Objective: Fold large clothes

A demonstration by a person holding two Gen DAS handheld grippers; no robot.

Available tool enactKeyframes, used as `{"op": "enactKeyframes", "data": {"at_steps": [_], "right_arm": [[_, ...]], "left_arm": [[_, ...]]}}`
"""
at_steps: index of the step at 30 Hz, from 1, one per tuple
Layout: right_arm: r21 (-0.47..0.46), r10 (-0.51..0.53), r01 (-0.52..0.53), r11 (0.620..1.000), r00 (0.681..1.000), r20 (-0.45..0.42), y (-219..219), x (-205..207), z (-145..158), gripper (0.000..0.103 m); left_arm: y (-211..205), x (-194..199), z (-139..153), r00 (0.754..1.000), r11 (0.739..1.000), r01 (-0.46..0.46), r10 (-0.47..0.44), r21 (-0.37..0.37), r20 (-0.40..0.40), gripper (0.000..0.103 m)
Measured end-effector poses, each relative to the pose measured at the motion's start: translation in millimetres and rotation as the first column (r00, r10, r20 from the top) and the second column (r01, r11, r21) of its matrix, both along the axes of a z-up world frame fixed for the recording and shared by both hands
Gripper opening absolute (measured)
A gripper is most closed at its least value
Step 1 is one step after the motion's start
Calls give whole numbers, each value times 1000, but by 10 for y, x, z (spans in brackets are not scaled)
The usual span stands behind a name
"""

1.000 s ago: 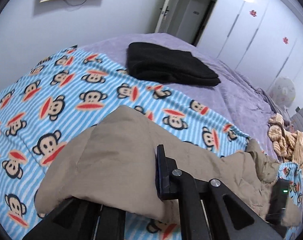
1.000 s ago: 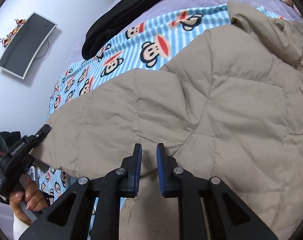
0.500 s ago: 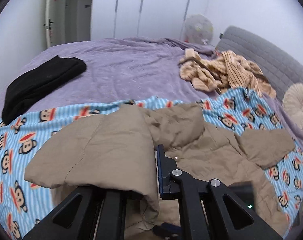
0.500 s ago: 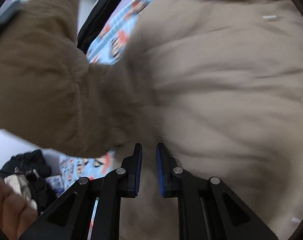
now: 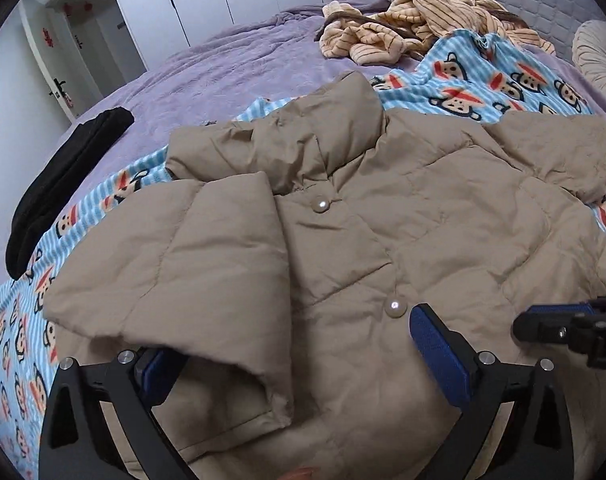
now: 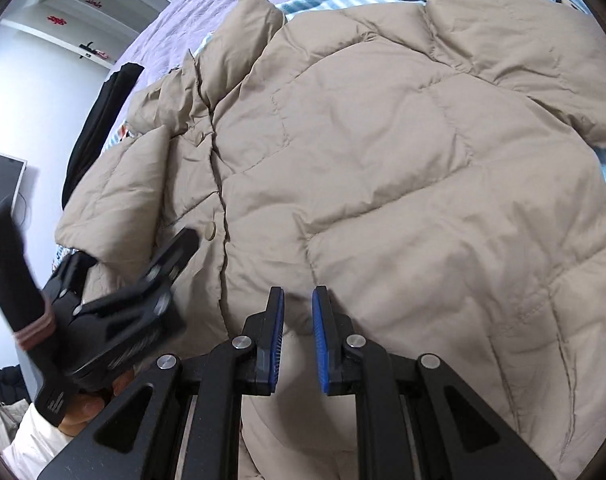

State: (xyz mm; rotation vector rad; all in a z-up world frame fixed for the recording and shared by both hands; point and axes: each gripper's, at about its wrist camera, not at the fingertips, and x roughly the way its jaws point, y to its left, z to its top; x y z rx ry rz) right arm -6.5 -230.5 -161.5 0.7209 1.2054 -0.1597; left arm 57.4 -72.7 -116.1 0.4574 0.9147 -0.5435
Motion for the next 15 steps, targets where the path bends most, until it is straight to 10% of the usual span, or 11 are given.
{"op": "enactKeyframes", "data": {"at_steps": [5,7,8,9,15], "right_arm": [[-108,94,-90,990,995,25,29,197,306,17],[-174,177,-164,971,982,65,133,206,507,42],[-227,240,-215,950,967,90,291,316,623,80],[-261,284,-249,933,953,107,410,349,696,96],[-560,601,-491,667,799,15,1451,763,785,96]], "left_arm": [[654,110,351,994,988,-113,112,-102,-14,103],[1004,245,432,980,971,-201,197,-133,-42,103],[1209,348,461,966,954,-258,251,-151,-64,103],[1411,463,468,948,933,-316,304,-171,-92,103],[2371,1187,97,804,776,-579,493,-250,-333,102]]}}
